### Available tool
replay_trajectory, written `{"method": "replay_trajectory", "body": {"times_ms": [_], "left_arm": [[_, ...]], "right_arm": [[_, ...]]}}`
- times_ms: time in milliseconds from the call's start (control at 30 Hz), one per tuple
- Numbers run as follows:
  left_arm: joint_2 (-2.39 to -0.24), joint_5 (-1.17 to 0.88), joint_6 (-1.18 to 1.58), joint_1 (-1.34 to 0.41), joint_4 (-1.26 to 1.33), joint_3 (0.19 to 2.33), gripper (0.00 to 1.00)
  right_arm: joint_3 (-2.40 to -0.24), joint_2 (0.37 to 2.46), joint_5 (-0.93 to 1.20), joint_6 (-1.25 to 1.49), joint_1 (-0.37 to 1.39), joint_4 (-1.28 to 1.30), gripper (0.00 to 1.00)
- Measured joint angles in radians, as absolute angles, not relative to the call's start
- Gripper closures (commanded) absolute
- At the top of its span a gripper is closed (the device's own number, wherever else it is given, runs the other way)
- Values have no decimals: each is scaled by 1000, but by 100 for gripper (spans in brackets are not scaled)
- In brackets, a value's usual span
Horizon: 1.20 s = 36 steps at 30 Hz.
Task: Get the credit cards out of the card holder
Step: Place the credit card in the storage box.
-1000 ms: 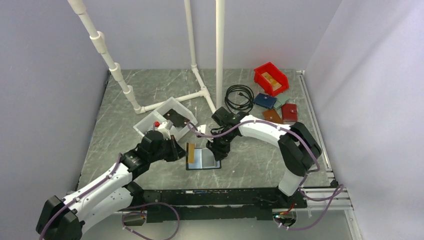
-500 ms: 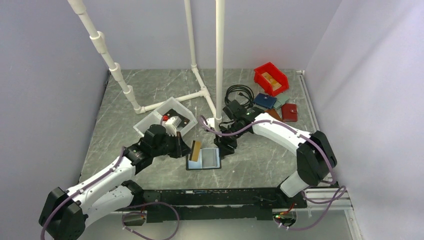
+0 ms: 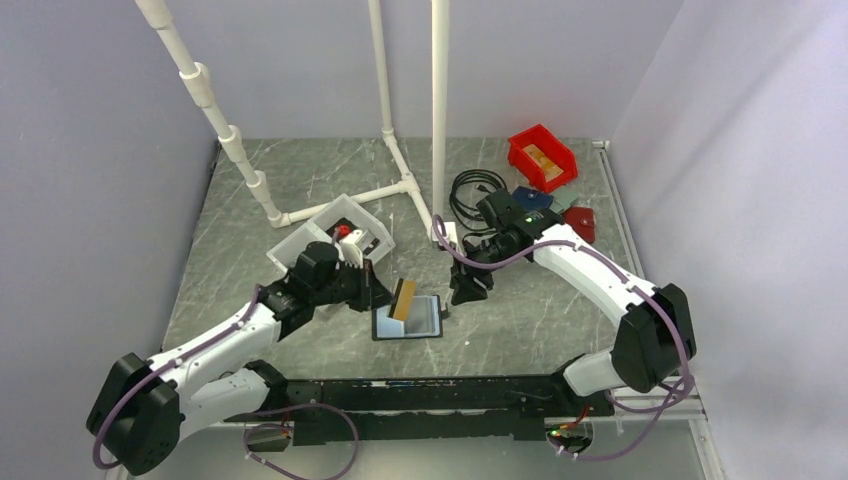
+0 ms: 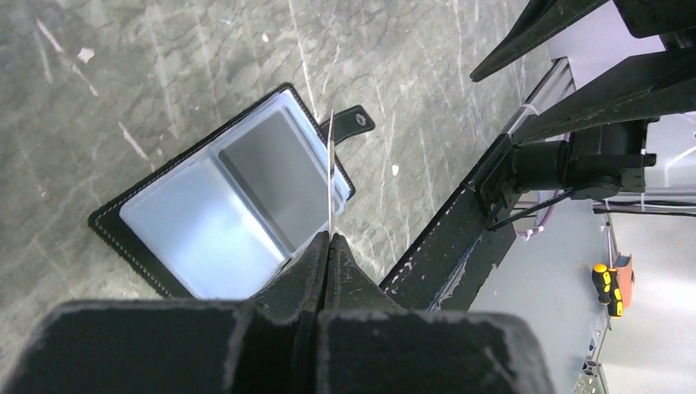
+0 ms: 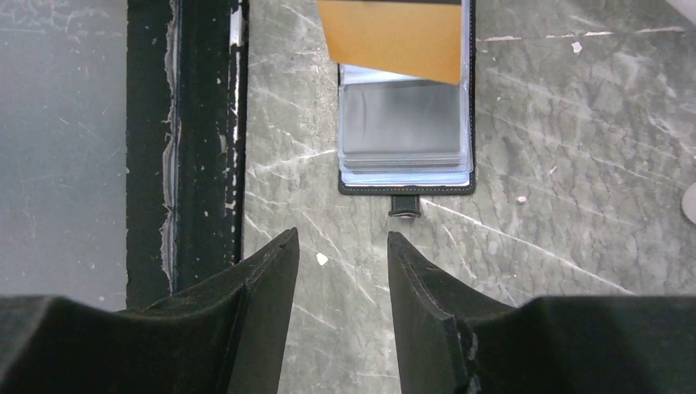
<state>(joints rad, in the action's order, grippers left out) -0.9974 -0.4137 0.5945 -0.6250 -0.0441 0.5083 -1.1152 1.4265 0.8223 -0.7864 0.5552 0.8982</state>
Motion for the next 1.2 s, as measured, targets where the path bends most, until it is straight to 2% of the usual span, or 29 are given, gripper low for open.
{"method": "replay_trajectory", "body": {"times_ms": [200, 500, 967, 1133, 1200], "left_arm": [[-1046, -445, 540, -650, -6, 537, 100], [-1071, -456, 303, -738, -12, 631, 100], [-1148, -490, 69, -835, -23, 719, 100], [-1179, -504, 54, -844, -17, 745, 100], [-1190, -509, 52, -846, -14, 747, 100]], "right_arm": [[-1115, 1388, 875, -828, 523, 929, 53], [-1115, 1383, 974, -915, 471, 1015, 49], [-1115, 1387, 1016, -881, 465, 992, 49], [-1096, 1388, 1016, -844, 479, 948, 57], [-1083, 1388, 1015, -825, 489, 926, 66]]}}
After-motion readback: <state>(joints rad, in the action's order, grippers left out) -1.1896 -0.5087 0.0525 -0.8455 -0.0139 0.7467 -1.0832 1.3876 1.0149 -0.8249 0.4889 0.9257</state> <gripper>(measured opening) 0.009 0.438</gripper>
